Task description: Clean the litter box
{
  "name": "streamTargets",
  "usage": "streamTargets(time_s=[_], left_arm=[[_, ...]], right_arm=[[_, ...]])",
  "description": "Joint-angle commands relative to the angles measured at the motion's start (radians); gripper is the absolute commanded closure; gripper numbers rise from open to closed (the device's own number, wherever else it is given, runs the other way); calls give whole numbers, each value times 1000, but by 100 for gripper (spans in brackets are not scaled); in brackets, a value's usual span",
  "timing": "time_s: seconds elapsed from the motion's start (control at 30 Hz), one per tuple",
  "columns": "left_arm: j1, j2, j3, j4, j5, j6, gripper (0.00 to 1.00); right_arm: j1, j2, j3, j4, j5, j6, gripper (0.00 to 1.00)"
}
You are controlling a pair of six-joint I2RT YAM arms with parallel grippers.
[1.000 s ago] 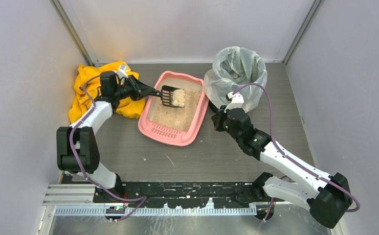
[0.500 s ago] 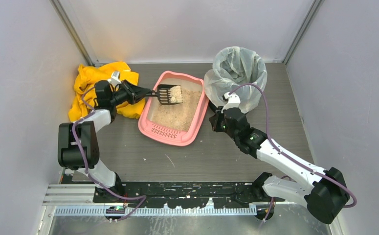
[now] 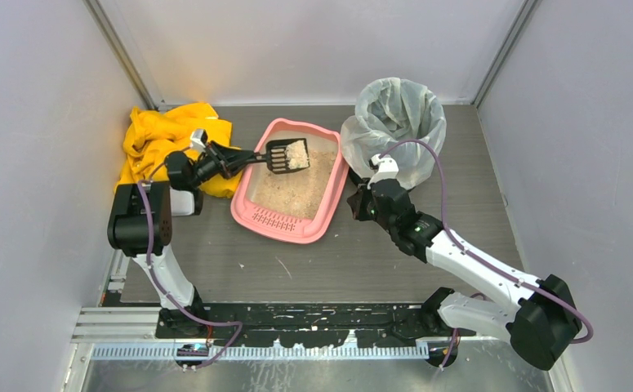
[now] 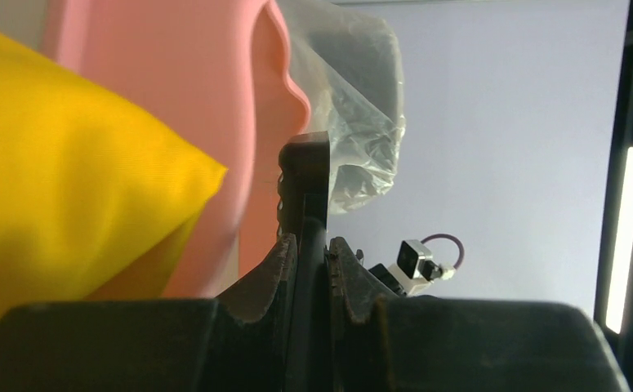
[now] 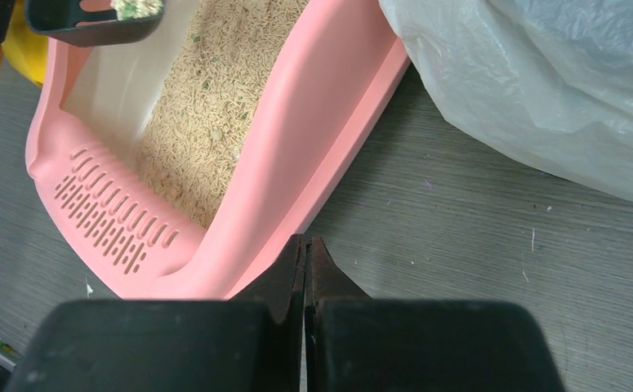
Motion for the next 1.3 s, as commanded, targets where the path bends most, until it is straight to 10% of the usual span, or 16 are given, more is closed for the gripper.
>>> streamTargets(time_s=[0.0,0.27,1.27], left_arm=[[2,-40,0,199,33,-71,100],[-61,-123,-21,-65,-31,112,100],[-77,-214,-122,-245,-51,279,100]], right_arm=[[-5,-8,35,45,2,5,99],[-6,18,43,57,-24,9,99],[-11,-16,17,40,2,-1,99]])
